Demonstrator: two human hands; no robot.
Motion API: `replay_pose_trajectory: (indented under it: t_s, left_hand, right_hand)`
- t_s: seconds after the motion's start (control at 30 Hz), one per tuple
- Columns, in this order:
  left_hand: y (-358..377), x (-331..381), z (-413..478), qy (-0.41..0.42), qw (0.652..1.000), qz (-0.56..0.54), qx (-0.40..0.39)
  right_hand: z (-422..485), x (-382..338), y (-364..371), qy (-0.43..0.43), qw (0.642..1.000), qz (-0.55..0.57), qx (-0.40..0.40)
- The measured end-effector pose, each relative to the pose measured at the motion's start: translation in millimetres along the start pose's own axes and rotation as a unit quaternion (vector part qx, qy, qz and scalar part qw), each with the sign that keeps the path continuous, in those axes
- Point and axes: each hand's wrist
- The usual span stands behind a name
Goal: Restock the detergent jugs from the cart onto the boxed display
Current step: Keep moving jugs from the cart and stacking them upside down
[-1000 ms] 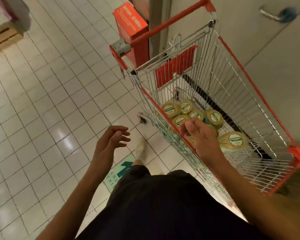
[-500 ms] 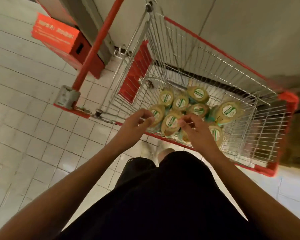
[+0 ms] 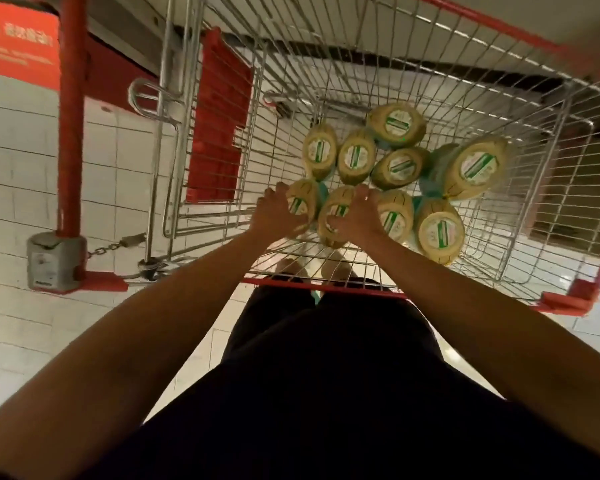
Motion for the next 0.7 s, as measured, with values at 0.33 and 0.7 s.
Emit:
replay_pose_trajectory:
  t_s: [0.33,0.7]
  left_hand:
    - [88.9,-30.1,69.5,-0.013,0.994,0.095,-0.062]
    - [125.4,-53.3,75.2,-0.011,0.999,0.03,0.004]
  right_hand:
    - [20.6,12.4,87.9,0.174,0.979,0.038,0.103]
    - [28.1,20.2,124.9,0.182,0.965,-0.006,0.189]
Point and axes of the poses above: each hand's wrist, its own z-axis towards the middle knuckle, its own y-axis out of the palm, x = y × z, and after that the axes turned 15 degrees about x, right-handed
